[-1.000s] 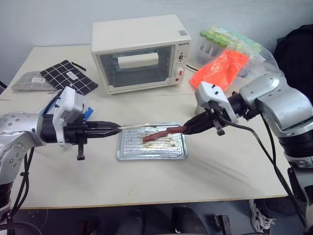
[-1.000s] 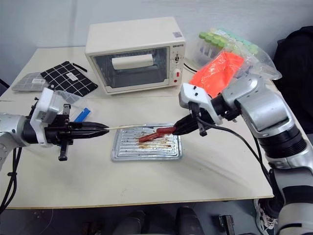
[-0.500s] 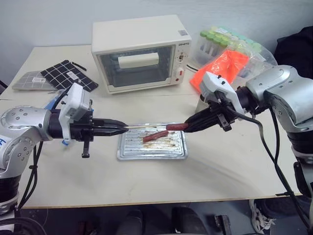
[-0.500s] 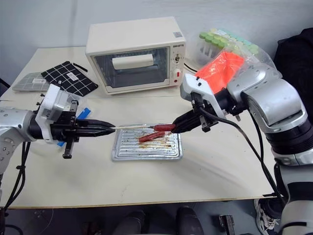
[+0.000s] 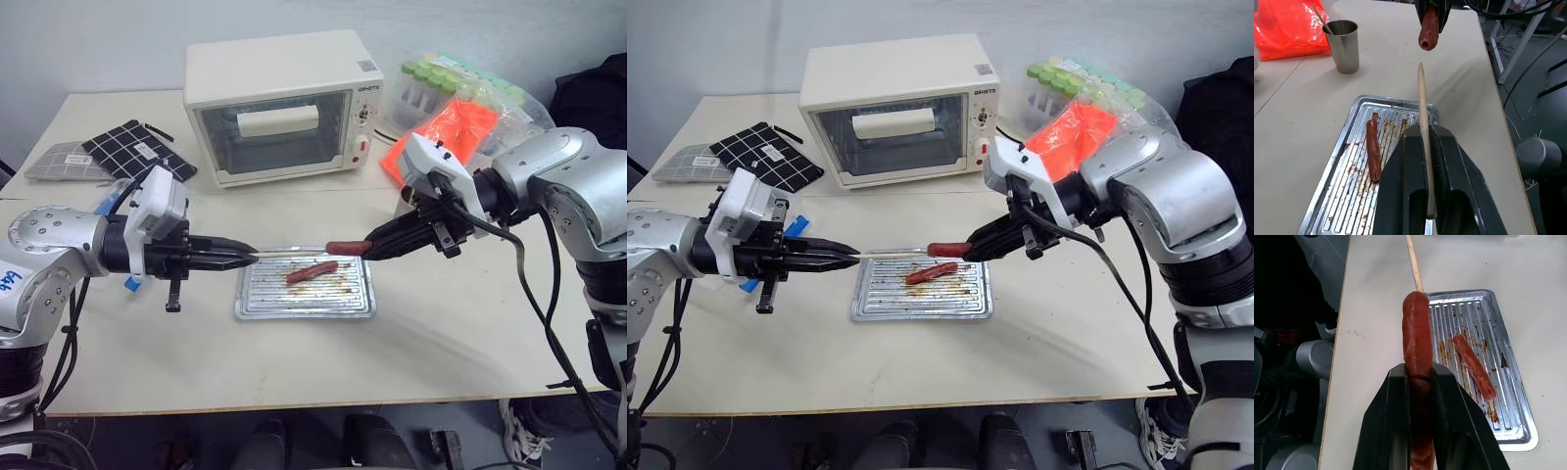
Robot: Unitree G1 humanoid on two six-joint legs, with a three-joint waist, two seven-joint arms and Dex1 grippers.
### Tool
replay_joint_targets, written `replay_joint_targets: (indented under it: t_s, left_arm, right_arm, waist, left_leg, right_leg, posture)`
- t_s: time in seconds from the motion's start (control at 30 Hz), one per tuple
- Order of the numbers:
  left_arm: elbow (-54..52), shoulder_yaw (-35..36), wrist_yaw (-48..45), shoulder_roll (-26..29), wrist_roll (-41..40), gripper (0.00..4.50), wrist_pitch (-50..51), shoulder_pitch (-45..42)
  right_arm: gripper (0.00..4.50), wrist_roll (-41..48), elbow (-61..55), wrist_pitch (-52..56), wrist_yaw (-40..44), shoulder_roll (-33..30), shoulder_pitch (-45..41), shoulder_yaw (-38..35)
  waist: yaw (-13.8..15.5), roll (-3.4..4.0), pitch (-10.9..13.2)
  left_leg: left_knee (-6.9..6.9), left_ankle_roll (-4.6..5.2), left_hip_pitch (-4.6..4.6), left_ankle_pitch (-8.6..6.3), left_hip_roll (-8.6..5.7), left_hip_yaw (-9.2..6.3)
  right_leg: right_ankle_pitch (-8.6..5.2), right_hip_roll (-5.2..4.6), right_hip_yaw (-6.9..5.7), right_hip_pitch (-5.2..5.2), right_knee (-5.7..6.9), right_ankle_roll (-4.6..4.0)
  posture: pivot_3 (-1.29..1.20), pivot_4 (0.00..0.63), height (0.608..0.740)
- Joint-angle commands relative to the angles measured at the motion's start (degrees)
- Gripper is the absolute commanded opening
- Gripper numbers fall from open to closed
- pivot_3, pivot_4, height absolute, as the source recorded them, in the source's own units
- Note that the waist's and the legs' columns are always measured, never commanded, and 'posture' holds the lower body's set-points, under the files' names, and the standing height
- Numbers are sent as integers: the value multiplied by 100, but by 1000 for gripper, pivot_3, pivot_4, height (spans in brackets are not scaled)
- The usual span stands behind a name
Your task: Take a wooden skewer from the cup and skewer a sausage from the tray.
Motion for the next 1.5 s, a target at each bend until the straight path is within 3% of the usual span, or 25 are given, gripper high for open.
replay_joint_targets:
  t_s: [0.03, 1.5]
  left_arm:
    - [-131, 90, -25, 13, -55, 0, -14, -124]
    - [-190, 9, -180, -28, -52, 0, -24, -375]
  right_arm:
    - [519, 68, -67, -88, -7, 24, -72, -130]
    - [519, 440, -457, 65, -201, -98, 203, -357]
  waist:
    - [-3, 0, 0]
    - [-1, 0, 0]
  left_leg:
    - [0, 0, 0, 0, 0, 0]
    - [5, 0, -1, 0, 0, 0]
  right_leg:
    - [0, 0, 0, 0, 1, 0]
    - [0, 0, 0, -1, 17, 0]
  posture:
    - [0, 150, 740]
    - [0, 150, 740]
